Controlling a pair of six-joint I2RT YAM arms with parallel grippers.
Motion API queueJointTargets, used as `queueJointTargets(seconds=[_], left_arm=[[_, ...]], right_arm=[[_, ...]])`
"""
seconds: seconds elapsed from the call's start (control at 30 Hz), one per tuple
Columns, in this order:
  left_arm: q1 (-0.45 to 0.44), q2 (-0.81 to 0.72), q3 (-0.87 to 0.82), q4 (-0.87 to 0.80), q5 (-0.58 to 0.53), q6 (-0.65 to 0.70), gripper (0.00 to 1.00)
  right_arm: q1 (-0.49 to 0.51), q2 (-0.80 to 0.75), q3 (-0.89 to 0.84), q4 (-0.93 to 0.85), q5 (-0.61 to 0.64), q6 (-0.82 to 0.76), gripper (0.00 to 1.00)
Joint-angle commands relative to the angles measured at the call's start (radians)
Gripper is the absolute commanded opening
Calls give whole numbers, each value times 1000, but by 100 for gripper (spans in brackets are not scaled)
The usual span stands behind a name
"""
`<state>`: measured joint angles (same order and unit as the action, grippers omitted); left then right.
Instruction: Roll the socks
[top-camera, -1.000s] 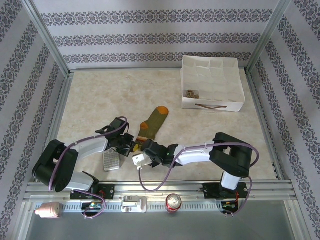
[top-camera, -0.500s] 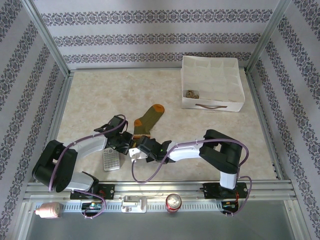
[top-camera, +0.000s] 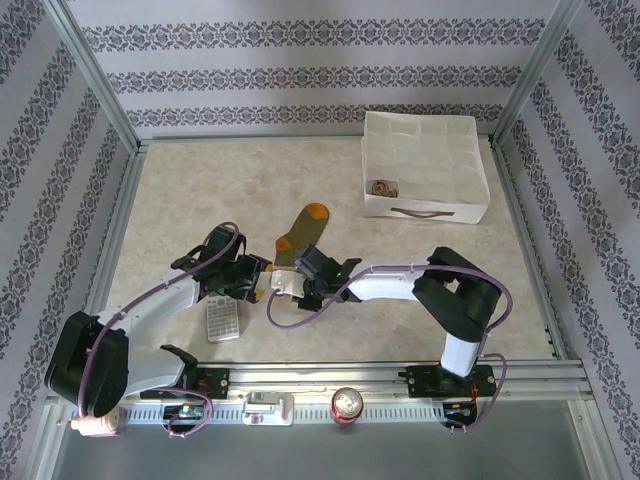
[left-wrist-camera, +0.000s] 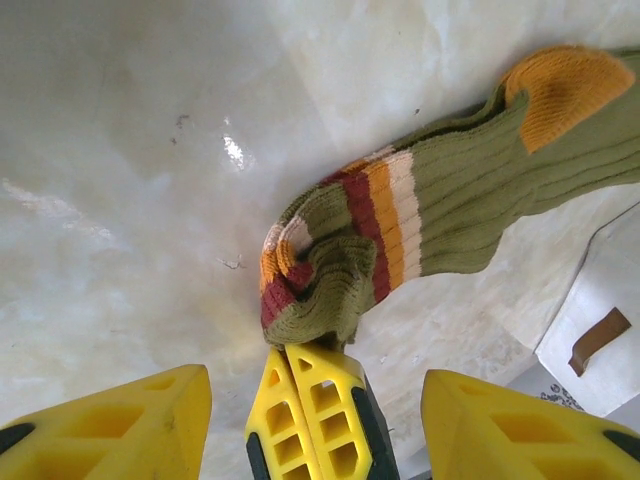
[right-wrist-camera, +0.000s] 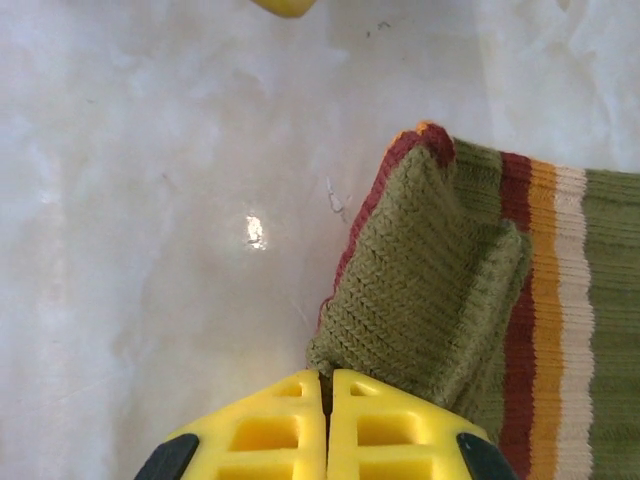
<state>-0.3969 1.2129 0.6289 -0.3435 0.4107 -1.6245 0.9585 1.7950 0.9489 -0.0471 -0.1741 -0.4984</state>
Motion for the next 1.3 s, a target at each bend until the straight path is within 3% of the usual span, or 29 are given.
queueJointTargets(seconds=[0.0, 0.2, 0.87, 1.07, 1.27], left_arm=[[11, -16, -21, -18, -5, -25, 57], [1, 29, -43, 115, 48, -22, 63], [-100, 198, -51, 252, 30, -86, 60], [-125, 229, -53, 255, 19, -102, 46], [-135, 229, -60, 134, 33, -113, 3]], right_arm=[[-26, -18, -3, -71, -183, 89, 0], [-60, -17, 17, -79, -290, 143, 0], [-188, 26, 44, -31, -567, 386, 0], [-243, 77, 64, -3, -709, 506, 0], [-248, 104, 65, -30, -754, 516, 0]])
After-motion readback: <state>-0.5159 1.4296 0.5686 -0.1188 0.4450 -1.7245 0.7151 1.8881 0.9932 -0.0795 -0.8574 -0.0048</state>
